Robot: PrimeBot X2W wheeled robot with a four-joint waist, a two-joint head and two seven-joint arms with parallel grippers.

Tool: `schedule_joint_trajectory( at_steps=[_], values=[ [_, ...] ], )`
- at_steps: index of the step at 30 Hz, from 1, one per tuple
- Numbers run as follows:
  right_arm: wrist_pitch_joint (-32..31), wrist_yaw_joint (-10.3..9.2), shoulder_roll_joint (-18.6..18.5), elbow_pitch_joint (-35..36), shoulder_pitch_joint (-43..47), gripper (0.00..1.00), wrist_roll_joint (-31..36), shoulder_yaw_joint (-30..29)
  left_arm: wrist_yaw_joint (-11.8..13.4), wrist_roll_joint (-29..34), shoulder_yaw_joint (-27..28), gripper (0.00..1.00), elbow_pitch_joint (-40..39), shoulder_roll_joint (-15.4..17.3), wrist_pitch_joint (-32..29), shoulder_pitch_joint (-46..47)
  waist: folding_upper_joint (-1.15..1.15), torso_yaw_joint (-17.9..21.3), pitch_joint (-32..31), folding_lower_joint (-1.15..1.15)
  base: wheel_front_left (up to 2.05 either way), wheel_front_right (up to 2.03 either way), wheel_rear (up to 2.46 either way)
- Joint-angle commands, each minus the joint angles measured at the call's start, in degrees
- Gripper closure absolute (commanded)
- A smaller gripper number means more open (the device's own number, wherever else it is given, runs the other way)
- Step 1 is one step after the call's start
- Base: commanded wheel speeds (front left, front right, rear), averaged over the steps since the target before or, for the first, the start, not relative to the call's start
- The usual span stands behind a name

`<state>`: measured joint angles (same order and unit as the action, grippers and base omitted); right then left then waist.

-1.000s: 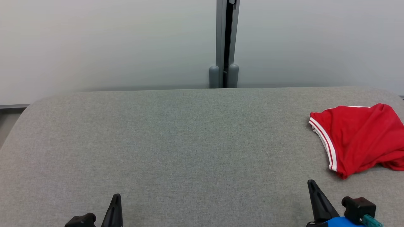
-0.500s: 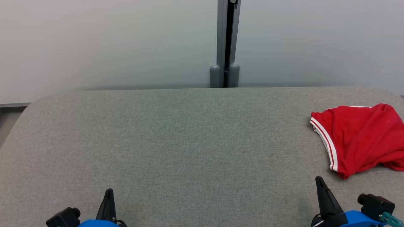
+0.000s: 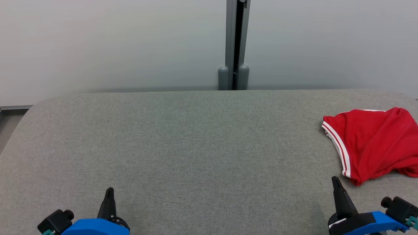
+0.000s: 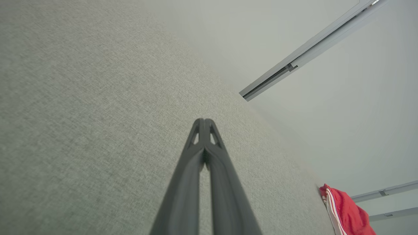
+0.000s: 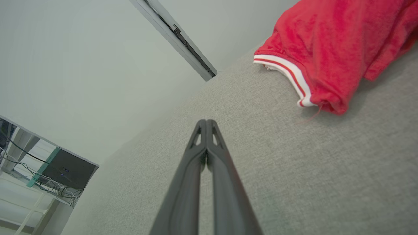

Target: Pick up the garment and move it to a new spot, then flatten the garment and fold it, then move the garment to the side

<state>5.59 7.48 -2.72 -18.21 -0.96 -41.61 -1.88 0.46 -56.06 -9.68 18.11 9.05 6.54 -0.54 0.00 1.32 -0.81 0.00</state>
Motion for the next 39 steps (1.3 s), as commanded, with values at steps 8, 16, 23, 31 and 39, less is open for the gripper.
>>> schedule_joint_trajectory(
  at_steps=[8,16,23,31,39],
  values=[
    [-1.8,0.01,-0.2,1.4,-2.1,1.0,-7.5,-0.8,-1.4,-5.4,2.8,1.0,-1.4,-0.7,-1.9,2.7,0.0,-0.1,0.1,0.0,0.0,0.0,0.0],
    [-3.1,0.02,-0.2,1.8,-2.6,1.0,-13.2,-1.3,-2.2,-9.4,4.6,1.0,-1.8,-1.4,-3.4,3.2,0.0,-0.2,0.2,0.0,0.0,0.0,0.0],
    [-4.3,0.02,-0.2,2.2,-3.0,1.0,-17.8,-1.8,-3.0,-12.8,6.0,1.0,-2.1,-2.0,-4.6,3.8,0.0,-0.3,0.3,0.0,0.0,0.0,0.0],
    [-5.5,0.02,-0.2,2.5,-3.3,1.0,-22.8,-2.2,-3.8,-16.3,7.6,1.0,-2.4,-2.6,-5.9,4.2,0.0,-0.5,0.3,0.0,0.0,0.0,0.0],
    [-6.5,0.02,-0.2,2.8,-3.7,1.0,-26.9,-2.6,-4.4,-19.2,8.9,1.0,-2.7,-3.1,-7.0,4.7,0.0,-0.6,0.4,0.0,0.0,0.0,0.0]
  ],
)
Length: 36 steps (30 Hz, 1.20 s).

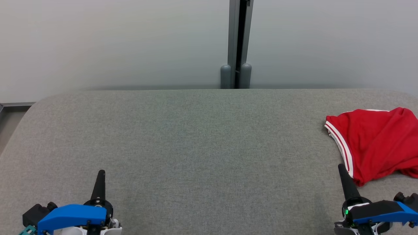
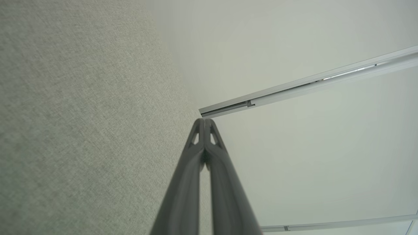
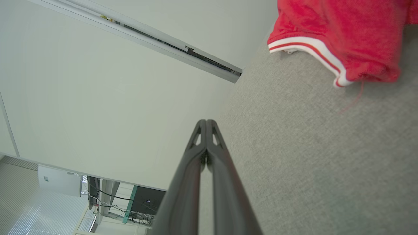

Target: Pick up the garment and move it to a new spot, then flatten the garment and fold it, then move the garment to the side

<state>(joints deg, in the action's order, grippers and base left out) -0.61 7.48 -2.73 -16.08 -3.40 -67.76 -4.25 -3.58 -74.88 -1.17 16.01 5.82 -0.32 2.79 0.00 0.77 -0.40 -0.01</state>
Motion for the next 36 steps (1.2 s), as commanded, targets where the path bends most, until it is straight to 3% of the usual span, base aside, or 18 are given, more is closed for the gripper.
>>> schedule_joint_trajectory(
  at_steps=[1,36],
  values=[
    [-0.4,0.02,-0.2,0.7,-1.3,1.0,-1.3,-0.3,-0.5,-0.8,0.5,1.0,-0.6,0.1,-0.2,1.5,0.0,0.0,0.0,0.01,0.0,0.0,0.0],
    [-4.5,0.02,-0.2,1.8,-2.7,1.0,-18.2,-1.8,-3.1,-12.9,5.9,1.0,-1.7,-2.1,-4.7,3.2,0.0,-0.5,0.4,0.01,0.0,0.0,0.0]
  ],
)
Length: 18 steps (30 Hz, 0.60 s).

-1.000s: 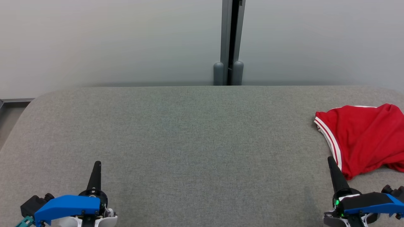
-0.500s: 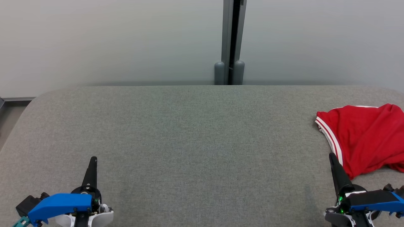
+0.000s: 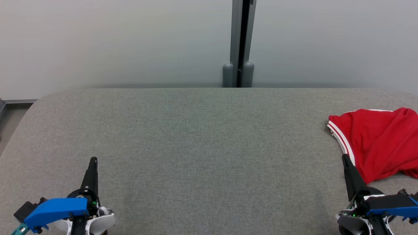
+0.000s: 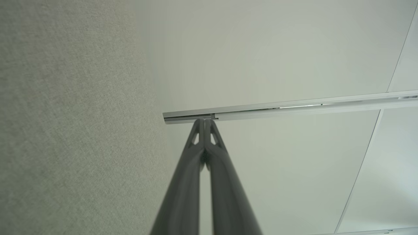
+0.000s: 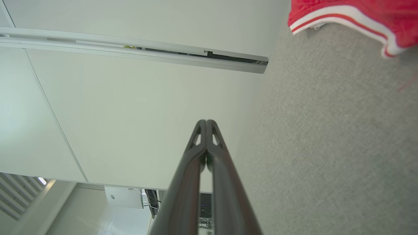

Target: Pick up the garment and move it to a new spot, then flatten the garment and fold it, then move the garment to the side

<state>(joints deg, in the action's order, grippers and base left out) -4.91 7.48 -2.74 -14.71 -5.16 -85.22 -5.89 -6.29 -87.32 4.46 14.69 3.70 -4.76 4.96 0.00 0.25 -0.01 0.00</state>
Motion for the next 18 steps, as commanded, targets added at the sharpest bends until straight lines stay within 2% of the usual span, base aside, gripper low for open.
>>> schedule_joint_trajectory(
  at_steps=[1,18],
  values=[
    [-0.3,0.02,-0.2,0.5,-0.9,1.0,-1.2,-0.2,-0.5,-0.8,0.4,1.0,-0.4,-0.1,-0.3,1.1,0.0,0.0,0.0,0.0,0.0,0.0,0.0],
    [-1.8,0.02,-0.2,0.8,-1.5,1.0,-7.4,-0.8,-1.4,-5.2,2.4,1.0,-0.8,-0.9,-2.0,1.6,0.0,-0.3,0.2,0.0,0.0,0.0,0.0]
  ],
)
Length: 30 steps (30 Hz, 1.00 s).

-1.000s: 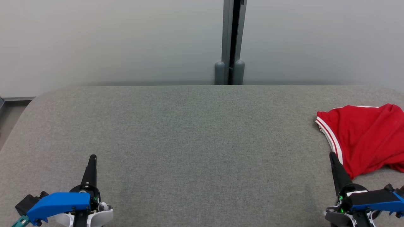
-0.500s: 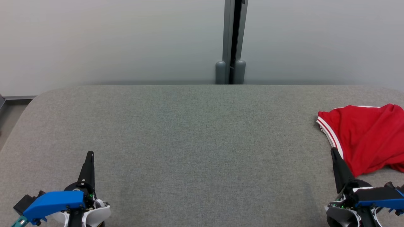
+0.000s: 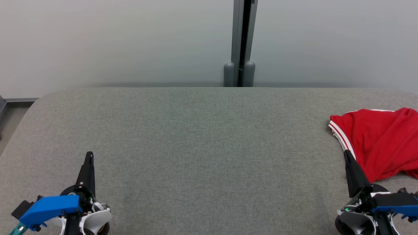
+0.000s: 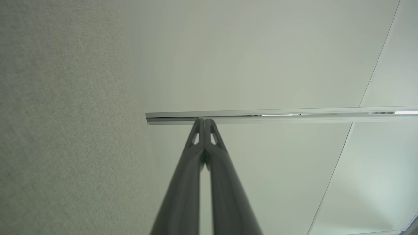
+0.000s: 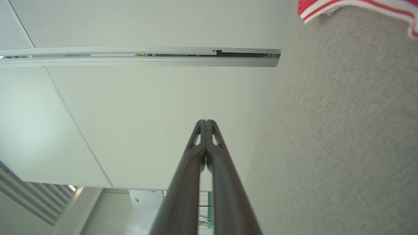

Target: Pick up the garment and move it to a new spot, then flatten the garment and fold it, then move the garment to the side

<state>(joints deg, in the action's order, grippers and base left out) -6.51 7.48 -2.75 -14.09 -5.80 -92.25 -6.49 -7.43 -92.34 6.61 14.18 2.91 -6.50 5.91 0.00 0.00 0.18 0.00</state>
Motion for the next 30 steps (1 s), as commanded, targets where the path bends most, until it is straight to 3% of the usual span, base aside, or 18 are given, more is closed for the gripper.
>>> schedule_joint_trajectory(
  at_steps=[1,30],
  values=[
    [-0.2,0.02,-0.2,0.2,-0.8,1.0,-0.2,-0.2,-0.3,-0.1,0.2,1.0,-0.3,-0.1,-0.2,0.6,0.0,0.0,0.0,0.0,0.0,0.0,0.0],
    [-0.2,0.02,-0.2,0.2,-0.7,1.0,-0.2,-0.1,-0.3,-0.1,0.2,1.0,-0.3,-0.1,-0.3,0.6,0.0,0.0,0.0,0.0,0.0,0.0,0.0]
  ],
)
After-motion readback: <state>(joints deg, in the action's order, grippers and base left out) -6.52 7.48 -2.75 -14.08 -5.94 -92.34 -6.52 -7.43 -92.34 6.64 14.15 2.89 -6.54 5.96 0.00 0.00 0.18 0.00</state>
